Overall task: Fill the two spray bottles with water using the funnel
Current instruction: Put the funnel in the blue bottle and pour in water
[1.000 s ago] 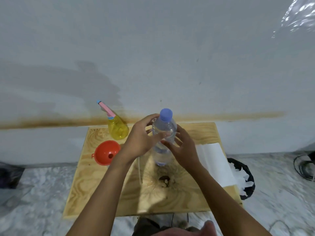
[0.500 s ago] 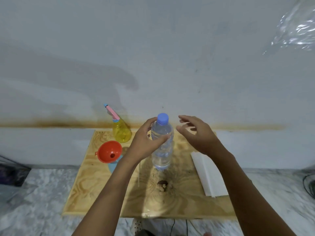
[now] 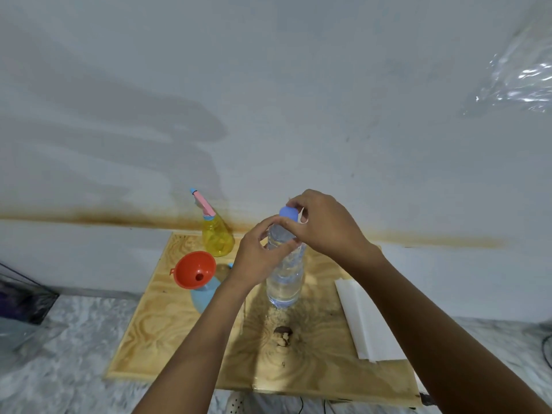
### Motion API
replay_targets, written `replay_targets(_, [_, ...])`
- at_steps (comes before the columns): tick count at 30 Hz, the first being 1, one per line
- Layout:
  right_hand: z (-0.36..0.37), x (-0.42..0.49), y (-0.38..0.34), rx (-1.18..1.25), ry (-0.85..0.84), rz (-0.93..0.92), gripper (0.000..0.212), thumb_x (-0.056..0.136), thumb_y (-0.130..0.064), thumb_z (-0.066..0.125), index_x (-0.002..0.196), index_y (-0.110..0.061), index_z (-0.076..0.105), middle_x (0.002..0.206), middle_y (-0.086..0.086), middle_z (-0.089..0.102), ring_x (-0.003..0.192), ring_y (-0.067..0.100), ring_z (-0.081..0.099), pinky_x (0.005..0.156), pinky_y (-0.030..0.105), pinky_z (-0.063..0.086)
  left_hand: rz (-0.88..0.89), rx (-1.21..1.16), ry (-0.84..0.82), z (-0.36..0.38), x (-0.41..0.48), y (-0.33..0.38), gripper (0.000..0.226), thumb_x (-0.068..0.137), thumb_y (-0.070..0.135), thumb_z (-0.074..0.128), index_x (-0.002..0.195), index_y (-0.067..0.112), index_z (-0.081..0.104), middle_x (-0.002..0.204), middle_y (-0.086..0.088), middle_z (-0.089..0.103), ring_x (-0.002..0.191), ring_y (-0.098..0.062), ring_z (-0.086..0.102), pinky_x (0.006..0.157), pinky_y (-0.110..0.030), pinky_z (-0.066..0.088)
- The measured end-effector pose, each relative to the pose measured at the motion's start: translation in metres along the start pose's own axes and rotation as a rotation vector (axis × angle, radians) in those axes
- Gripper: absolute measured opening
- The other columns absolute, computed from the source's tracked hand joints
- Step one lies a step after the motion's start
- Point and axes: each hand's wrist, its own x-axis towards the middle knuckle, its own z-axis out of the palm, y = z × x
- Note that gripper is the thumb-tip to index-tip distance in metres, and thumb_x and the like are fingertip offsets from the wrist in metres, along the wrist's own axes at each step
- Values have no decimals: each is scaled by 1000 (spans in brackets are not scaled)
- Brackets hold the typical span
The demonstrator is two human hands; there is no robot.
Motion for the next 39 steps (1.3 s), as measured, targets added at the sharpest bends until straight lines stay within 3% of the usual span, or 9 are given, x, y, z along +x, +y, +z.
replay_targets(5, [2,0,2,-62,-12,-85,34,96,-44,56,117,-19,67,97,-9,54,84,11,55,72,23,39,2,26,-34,-2,3,-1,38,77,34,82,112,30,67,112,12,71,113,-10,62,95,-26,50])
replay_targets(11, [-15,8,14,-26,-196,-197,37,95,-43,59,130,-32,60,123,-16,62,106,1,52,91,28,47,-49,3,-24,-4,1,0,48,78,33,83,121,37,64,112,20,70,111,7,59,90,-19,50])
replay_targets(15, [-18,14,10,4,-124,-84,53,81,-63,65,128,-41,55,112,-22,58,100,-1,51,82,24,46,-47,27,-28,-3,-1,1,43,77,36,83,116,40,65,114,21,69,111,9,58,84,-12,46])
replay_targets(18, [-16,18,7,49,-89,-63,38,80,-58,69,110,-34,63,94,-18,60,85,4,56,73,25,48,-38,17,-16,-4,-2,1,46,78,31,83,111,53,59,111,29,67,106,18,56,80,-5,47])
replay_targets(25, [-35,22,8,46,-297,-184,40,87,-39,71,126,-35,61,106,-25,61,102,-2,56,87,21,44,-34,34,-23,-4,-1,0,52,78,34,82,127,35,62,114,19,71,108,9,59,79,-4,47])
replay_targets(28, [-34,22,9,5,-248,-146,46,83,-56,68,125,-43,56,117,-27,56,106,-4,54,87,23,44,-40,44,-15,-4,1,-3,52,77,38,82,126,35,63,117,19,69,113,7,58,88,-13,50])
replay_targets(33, [-22,21,9,-4,-194,-107,29,81,-57,69,99,-36,61,95,-16,59,88,6,58,76,31,51,-54,59,-10,-3,2,-6,58,74,44,83,128,37,61,121,19,68,120,-1,56,99,-31,51])
replay_targets(36, [-26,21,13,70,-253,-174,25,86,-41,69,110,-36,64,106,-20,60,96,1,57,88,32,50,-55,49,-6,-3,3,-6,60,75,42,83,130,36,60,121,18,68,120,-2,56,99,-32,50])
replay_targets(39, [-25,20,16,101,-259,-191,42,86,-42,68,126,-42,56,120,-25,52,111,-4,52,94,27,45,-65,59,-1,-3,3,-6,67,70,51,83,131,36,59,124,17,66,124,-3,54,102,-33,49])
